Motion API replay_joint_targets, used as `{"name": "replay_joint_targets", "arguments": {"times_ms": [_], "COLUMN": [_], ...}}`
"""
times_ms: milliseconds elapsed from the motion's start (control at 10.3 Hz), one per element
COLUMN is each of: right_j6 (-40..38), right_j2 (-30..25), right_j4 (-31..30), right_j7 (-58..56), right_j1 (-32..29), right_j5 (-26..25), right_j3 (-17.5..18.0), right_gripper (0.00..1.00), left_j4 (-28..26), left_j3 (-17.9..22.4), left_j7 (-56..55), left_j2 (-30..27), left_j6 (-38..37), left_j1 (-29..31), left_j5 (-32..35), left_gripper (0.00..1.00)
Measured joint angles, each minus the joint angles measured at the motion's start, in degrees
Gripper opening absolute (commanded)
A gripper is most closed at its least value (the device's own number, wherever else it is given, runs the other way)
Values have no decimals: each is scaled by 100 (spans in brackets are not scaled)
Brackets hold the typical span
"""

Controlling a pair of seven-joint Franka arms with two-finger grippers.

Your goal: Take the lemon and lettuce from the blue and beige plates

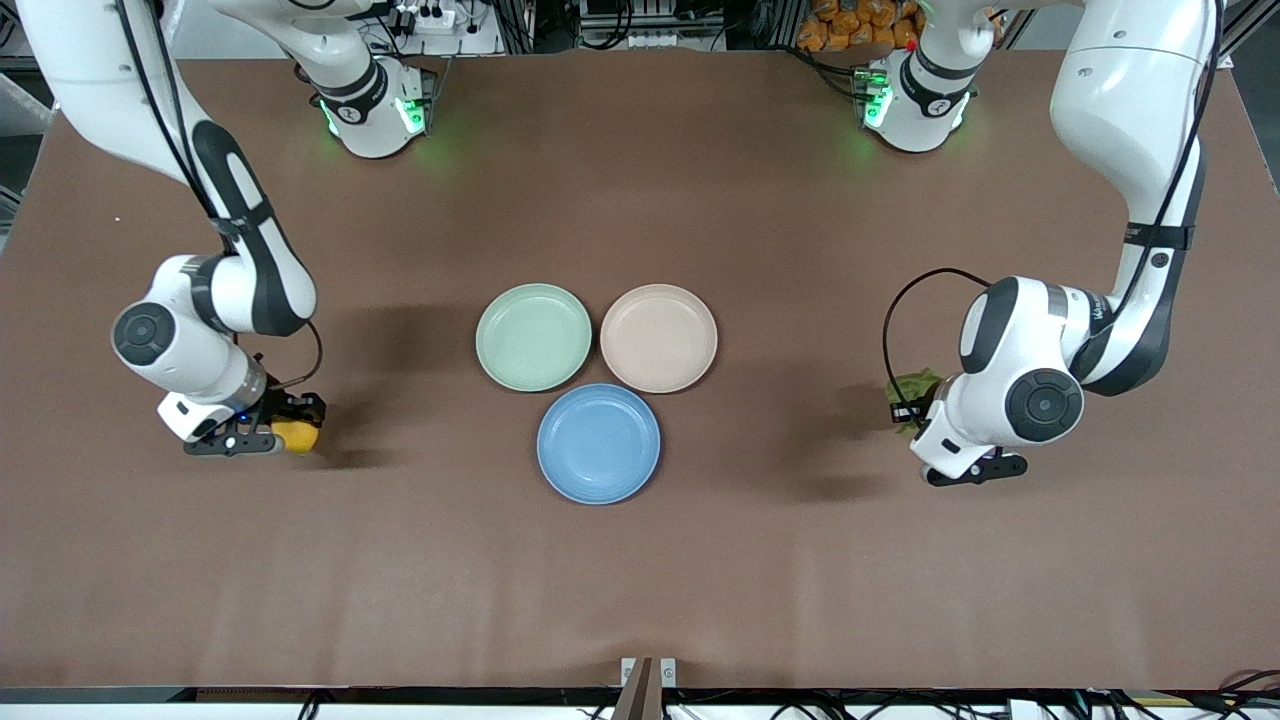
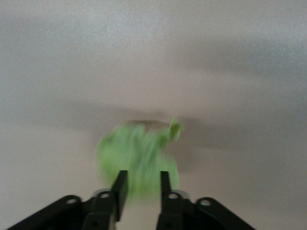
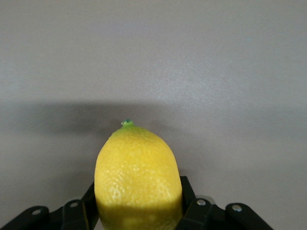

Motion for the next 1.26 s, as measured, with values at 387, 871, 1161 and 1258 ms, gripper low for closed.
{"name": "replay_joint_targets", "arguments": {"times_ms": [387, 871, 1161, 1258], "right_j6": [-788, -3653, -4523, -4660], "right_j2": [-48, -675, -706, -827], "right_j4": [352, 1644, 2292, 2432], "right_j7": [1, 194, 244, 249], "right_j1": [15, 217, 337, 405], "right_j5": [0, 24, 142, 168], "right_j3": [-161, -298, -303, -301], "right_gripper": [100, 100, 100, 100], "left_j4": [-2, -1458, -2335, -2507], "left_j3": [-1, -68, -107, -107], "left_j7": [18, 17, 17, 16], "left_j2": [-39, -1303, -2300, -2561], "left_j6": [124, 893, 1017, 1002], "left_j1": [193, 370, 374, 300], "left_j5": [0, -162, -386, -415], "left_gripper": [100, 100, 100, 100]}}
